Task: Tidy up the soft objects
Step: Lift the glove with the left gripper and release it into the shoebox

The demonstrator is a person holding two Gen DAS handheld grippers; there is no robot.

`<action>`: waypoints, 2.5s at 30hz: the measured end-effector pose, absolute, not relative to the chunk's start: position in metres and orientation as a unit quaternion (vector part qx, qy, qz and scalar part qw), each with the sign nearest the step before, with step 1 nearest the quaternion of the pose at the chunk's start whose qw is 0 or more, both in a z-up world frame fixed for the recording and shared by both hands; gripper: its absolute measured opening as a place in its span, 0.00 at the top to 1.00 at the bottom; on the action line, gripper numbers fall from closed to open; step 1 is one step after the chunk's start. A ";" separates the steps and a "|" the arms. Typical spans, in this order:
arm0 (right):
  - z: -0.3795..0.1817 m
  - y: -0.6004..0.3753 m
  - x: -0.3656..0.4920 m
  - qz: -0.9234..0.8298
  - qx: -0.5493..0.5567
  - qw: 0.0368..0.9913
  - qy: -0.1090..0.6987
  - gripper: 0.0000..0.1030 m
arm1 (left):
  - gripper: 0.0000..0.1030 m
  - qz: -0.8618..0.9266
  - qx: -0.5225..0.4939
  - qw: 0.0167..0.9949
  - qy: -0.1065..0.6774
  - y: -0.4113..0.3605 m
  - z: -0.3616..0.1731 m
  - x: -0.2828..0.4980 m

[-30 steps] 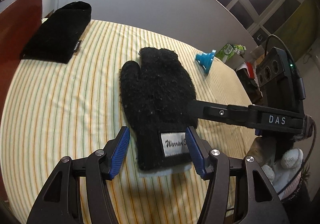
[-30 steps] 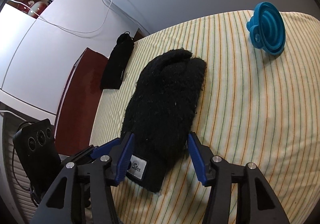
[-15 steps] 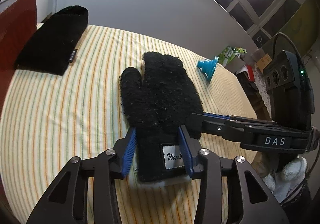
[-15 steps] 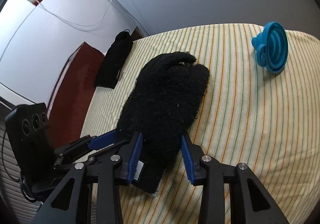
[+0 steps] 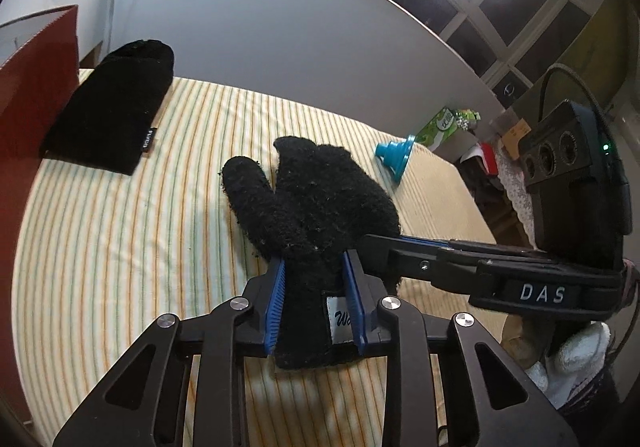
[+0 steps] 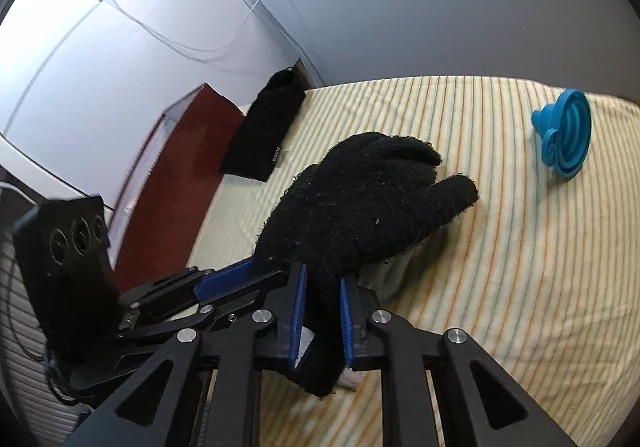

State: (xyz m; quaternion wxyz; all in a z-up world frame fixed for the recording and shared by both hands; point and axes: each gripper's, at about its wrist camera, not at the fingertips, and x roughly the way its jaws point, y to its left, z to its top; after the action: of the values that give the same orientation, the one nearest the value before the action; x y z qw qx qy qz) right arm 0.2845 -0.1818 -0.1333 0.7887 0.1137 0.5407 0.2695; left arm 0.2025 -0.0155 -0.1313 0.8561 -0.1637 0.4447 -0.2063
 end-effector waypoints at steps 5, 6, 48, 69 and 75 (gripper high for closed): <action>-0.121 -0.179 0.279 0.278 0.126 0.789 0.533 0.89 | 0.75 -0.208 -0.175 0.861 0.431 -0.009 -0.117 0.194; -0.116 -0.178 0.278 0.280 0.125 0.791 0.530 0.89 | 0.75 -0.209 -0.175 0.863 0.426 -0.007 -0.111 0.192; -0.039 0.079 0.276 0.434 0.027 0.763 0.478 0.89 | 0.77 -0.062 -0.176 0.932 0.311 0.192 -0.021 0.134; -0.059 0.113 0.272 0.427 0.013 0.752 0.503 0.72 | 0.59 0.009 -0.163 0.933 0.320 0.221 -0.033 0.107; -0.048 0.092 0.272 0.424 0.029 0.760 0.492 0.56 | 0.54 0.016 -0.159 0.937 0.310 0.219 -0.027 0.097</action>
State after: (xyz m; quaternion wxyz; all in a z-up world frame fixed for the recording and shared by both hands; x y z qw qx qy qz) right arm 0.2721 0.0919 -0.0482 0.7601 0.0293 0.4917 0.4238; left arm 0.0974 0.2190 -0.0273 0.9372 -0.1590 0.3102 0.0160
